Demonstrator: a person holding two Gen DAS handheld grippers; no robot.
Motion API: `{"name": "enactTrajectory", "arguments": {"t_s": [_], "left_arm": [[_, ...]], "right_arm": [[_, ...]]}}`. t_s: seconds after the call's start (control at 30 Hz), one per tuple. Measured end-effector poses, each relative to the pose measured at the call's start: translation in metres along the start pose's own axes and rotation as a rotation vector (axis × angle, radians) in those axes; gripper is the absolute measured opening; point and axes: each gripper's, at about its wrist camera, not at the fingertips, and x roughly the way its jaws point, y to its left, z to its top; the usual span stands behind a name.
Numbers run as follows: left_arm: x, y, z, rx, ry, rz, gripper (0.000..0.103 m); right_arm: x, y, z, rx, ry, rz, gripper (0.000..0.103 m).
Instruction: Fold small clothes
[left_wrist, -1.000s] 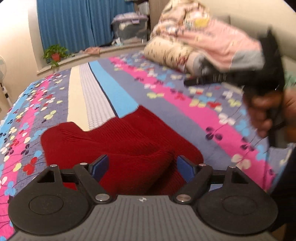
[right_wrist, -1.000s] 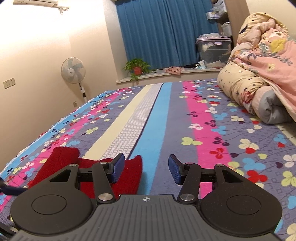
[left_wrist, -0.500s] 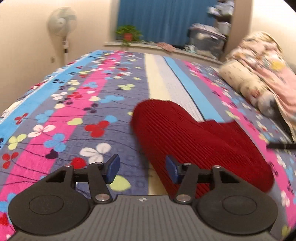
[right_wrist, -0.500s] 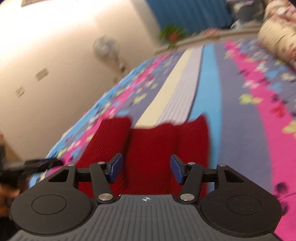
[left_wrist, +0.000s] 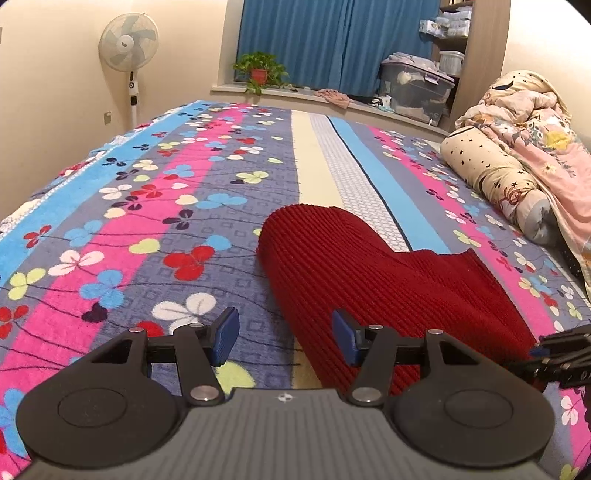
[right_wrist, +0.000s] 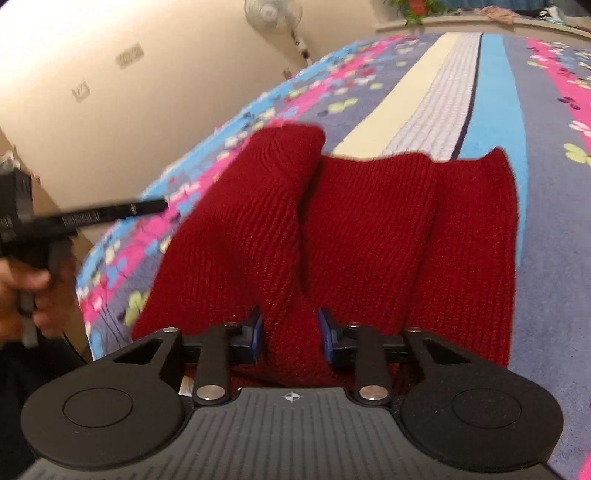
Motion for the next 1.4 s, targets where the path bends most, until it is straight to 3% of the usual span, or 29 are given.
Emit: {"name": "enactTrajectory", "arguments": {"t_s": [0.2,0.3,0.37,0.43,0.5,0.6,0.67,0.77,0.83,0.9,0.97,1.0,1.1,1.23,1.3,1.4], "left_arm": [[0.0,-0.011,0.0,-0.016,-0.011,-0.042,0.063],[-0.002,-0.02,-0.001,-0.003,-0.018,-0.083,0.067],[-0.002,-0.028,-0.003,0.027,-0.018,-0.095,0.068],[0.001,-0.034,-0.005,0.052,-0.011,-0.105,0.07],[0.004,-0.04,-0.006,0.067,-0.005,-0.111,0.071],[0.005,-0.043,-0.006,0.049,-0.008,-0.135,0.076],[0.005,-0.043,-0.006,0.019,-0.009,-0.174,0.078],[0.007,-0.05,-0.007,0.001,0.008,-0.269,0.079],[0.016,-0.061,-0.012,0.051,0.081,-0.356,0.078],[0.034,-0.083,-0.028,0.209,0.226,-0.346,0.079],[0.046,-0.098,-0.045,0.34,0.306,-0.279,0.079],[0.047,-0.1,-0.046,0.349,0.314,-0.29,0.079],[0.046,-0.09,-0.033,0.279,0.314,-0.328,0.079],[0.045,-0.06,-0.007,0.081,0.234,-0.352,0.088],[0.055,-0.046,0.004,-0.017,0.207,-0.321,0.093],[0.077,-0.029,0.016,-0.136,0.218,-0.272,0.093]], "right_arm": [[-0.068,-0.003,0.008,-0.002,-0.245,-0.01,0.025],[-0.101,-0.016,0.008,0.004,-0.282,-0.067,0.024],[-0.111,-0.029,0.0,0.017,-0.21,-0.119,0.024],[-0.094,-0.042,-0.014,-0.016,-0.024,-0.222,0.024],[-0.073,-0.046,-0.028,-0.016,0.082,-0.264,0.024],[-0.065,-0.039,-0.026,-0.016,0.038,-0.246,0.033],[-0.075,-0.047,-0.02,0.077,-0.013,-0.205,0.041],[-0.089,-0.058,-0.016,0.158,-0.113,-0.194,0.053],[-0.087,-0.06,-0.013,0.184,-0.157,-0.188,0.055],[-0.073,-0.061,-0.008,0.191,-0.117,-0.154,0.055],[-0.05,-0.064,-0.01,0.158,0.006,-0.183,0.056],[-0.039,-0.065,-0.013,0.141,0.074,-0.209,0.056],[-0.039,-0.066,-0.01,0.169,0.085,-0.219,0.059],[-0.057,-0.071,-0.002,0.215,-0.035,-0.179,0.062],[-0.054,-0.079,0.001,0.248,-0.05,-0.194,0.068],[-0.047,-0.082,0.004,0.253,-0.054,-0.203,0.07]]}}
